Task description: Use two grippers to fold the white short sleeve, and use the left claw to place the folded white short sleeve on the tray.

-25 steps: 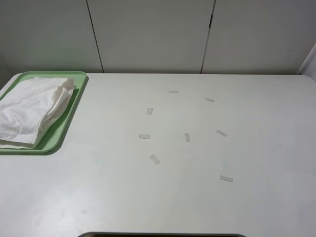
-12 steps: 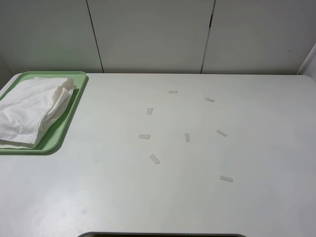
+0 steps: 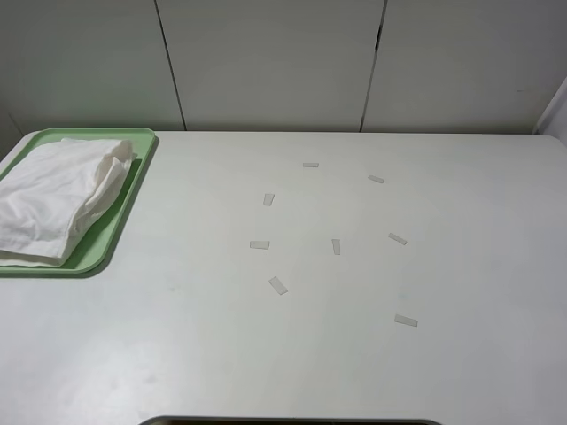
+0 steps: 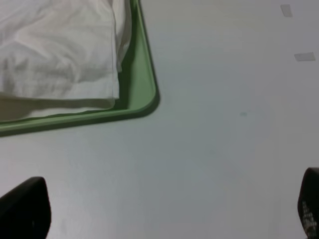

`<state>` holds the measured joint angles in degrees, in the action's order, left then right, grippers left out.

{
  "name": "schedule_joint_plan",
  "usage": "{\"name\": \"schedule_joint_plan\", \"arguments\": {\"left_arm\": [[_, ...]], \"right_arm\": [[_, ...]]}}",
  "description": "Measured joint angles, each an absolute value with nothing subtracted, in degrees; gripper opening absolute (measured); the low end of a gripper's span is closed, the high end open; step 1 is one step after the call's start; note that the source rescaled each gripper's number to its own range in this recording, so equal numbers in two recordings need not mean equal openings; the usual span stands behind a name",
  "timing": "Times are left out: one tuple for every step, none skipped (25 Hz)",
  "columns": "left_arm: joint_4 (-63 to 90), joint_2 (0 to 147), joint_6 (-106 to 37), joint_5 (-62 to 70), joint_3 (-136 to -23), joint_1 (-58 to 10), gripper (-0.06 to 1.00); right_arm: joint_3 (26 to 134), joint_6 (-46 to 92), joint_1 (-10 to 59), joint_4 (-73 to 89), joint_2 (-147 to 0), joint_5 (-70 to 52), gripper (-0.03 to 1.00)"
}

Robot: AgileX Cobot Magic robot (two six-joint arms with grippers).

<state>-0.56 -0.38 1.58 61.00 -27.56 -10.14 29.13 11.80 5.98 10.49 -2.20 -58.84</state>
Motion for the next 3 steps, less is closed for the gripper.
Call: {"name": "schedule_joint_plan", "arguments": {"left_arm": [[-0.56, -0.38, 1.58, 61.00, -27.56, -10.14, 1.00], [-0.56, -0.38, 1.58, 61.00, -27.56, -10.14, 1.00], [-0.56, -0.38, 1.52, 61.00, -27.56, -10.14, 1.00]], "right_arm": [[29.13, 11.80, 5.98, 10.49, -2.20, -58.84, 1.00], [29.13, 11.80, 5.98, 10.49, -2.20, -58.84, 1.00], [29.13, 11.80, 5.98, 10.49, -2.20, -58.84, 1.00]]}}
